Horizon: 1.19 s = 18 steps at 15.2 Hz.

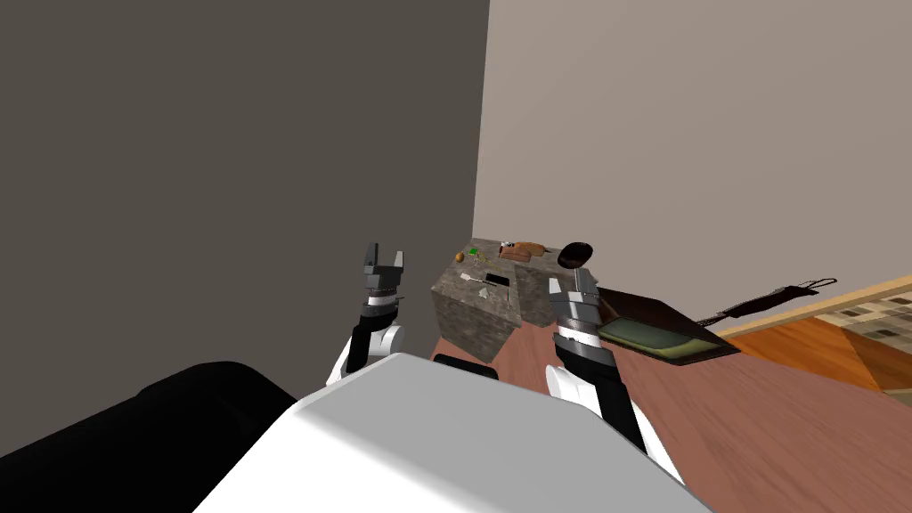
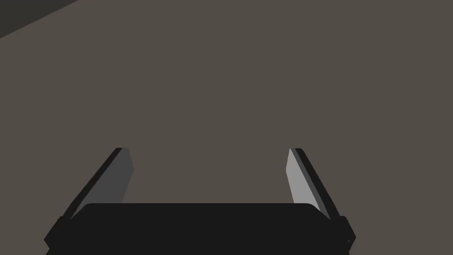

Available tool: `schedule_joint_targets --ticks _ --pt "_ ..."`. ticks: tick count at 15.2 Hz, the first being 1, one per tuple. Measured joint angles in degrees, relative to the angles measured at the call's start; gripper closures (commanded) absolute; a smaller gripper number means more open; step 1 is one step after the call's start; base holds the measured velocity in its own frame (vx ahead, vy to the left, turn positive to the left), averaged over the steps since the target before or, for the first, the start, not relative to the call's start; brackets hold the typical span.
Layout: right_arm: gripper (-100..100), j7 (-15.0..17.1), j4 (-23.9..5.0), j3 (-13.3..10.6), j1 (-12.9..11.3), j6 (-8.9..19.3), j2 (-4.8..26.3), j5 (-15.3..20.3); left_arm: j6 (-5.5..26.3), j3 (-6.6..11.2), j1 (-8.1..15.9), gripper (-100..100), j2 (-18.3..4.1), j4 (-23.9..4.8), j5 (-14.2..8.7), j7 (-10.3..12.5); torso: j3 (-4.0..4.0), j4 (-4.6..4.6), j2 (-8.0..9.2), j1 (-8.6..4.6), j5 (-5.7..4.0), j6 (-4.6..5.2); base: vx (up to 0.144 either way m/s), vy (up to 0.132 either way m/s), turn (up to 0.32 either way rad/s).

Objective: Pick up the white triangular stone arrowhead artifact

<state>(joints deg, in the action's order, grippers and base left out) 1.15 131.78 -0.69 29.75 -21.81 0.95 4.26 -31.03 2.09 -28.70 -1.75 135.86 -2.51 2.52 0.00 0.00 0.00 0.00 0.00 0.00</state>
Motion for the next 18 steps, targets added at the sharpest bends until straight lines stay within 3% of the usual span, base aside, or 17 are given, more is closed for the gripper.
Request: schedule_joint_targets --ticks 6,18 --pt "-100 -1.76 -1.9 1.33 -0.29 -2.34 6.37 4.28 0.0 0.0 0.01 0 0.0 0.0 0.0 0.0 0.05 0.02 0.08 -0.11 -0.02 -0.02 -0.018 -0.016 0.175" --pt "-100 -7.79 -7.98 5.35 -1.14 -10.06 18.58 17.82 0.0 0.0 0.01 0 0.0 0.0 0.0 0.0 0.02 0.01 0.04 -0.14 -0.03 -0.02 -0.019 -0.019 0.183"
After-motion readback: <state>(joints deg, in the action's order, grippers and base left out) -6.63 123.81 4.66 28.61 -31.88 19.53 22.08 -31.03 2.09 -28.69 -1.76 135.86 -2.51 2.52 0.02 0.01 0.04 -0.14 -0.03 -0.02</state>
